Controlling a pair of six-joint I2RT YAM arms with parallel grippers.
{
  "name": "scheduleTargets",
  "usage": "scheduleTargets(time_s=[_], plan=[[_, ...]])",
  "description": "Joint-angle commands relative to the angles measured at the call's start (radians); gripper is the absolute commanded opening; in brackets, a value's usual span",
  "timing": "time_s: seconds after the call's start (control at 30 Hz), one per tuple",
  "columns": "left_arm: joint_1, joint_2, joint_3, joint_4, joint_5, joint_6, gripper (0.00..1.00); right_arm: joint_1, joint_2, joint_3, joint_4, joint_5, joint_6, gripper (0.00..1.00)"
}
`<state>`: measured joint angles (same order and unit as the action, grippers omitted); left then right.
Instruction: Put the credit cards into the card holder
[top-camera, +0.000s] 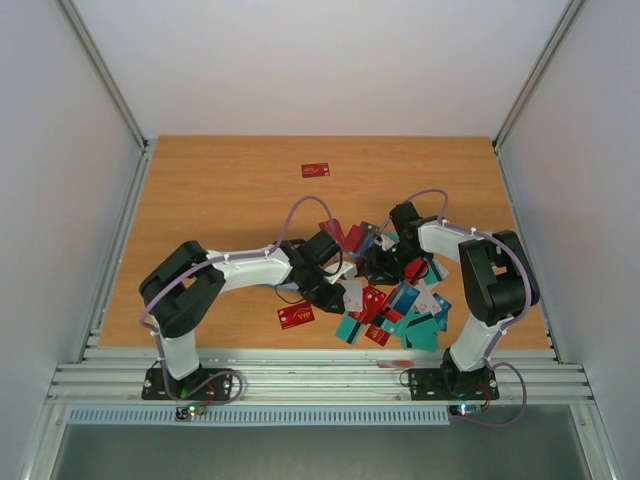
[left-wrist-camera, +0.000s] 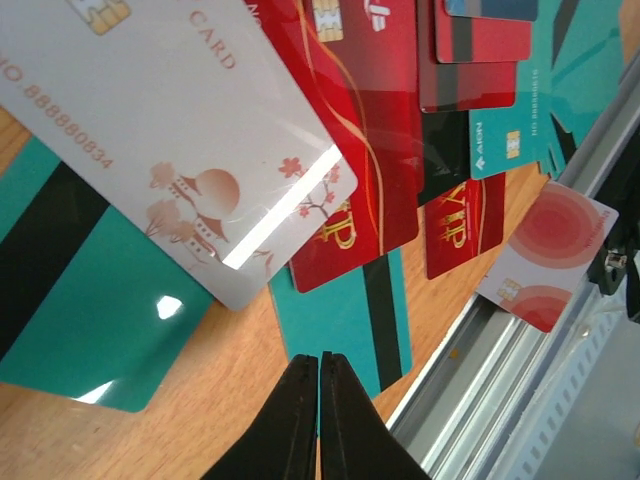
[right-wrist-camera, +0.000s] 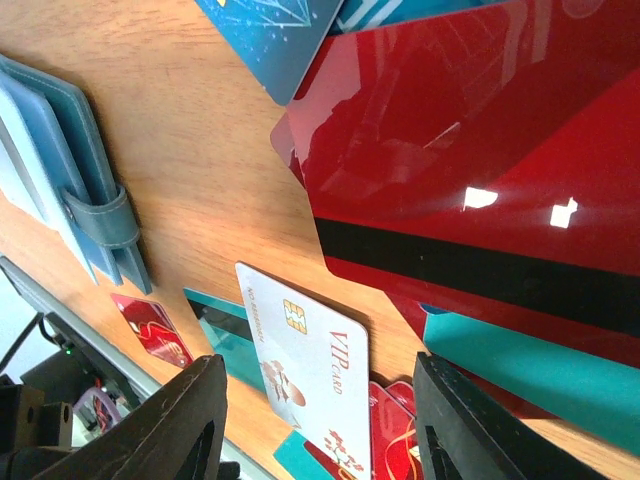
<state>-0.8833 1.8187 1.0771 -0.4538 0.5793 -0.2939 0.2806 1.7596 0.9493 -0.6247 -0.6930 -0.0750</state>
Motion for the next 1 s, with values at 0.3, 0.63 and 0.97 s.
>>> scheduleTargets(time_s=[0.3,0.63,0.97], plan=[[-0.005,0.036,0.016,0.020,-0.055,0.014,0.06,-0.001,-0.009,0.020,-0.018,0.015,-0.004,0.53],[-0.005,0.075,0.056,0.017,-0.050,0.021,0.06,-0.001,0.004,0.029,-0.017,0.021,-0.009,0.53],[-0.005,0.136,0.083,0.003,-0.056,0.036,0.05,-0.001,0.015,0.029,-0.005,0.011,-0.008,0.53]])
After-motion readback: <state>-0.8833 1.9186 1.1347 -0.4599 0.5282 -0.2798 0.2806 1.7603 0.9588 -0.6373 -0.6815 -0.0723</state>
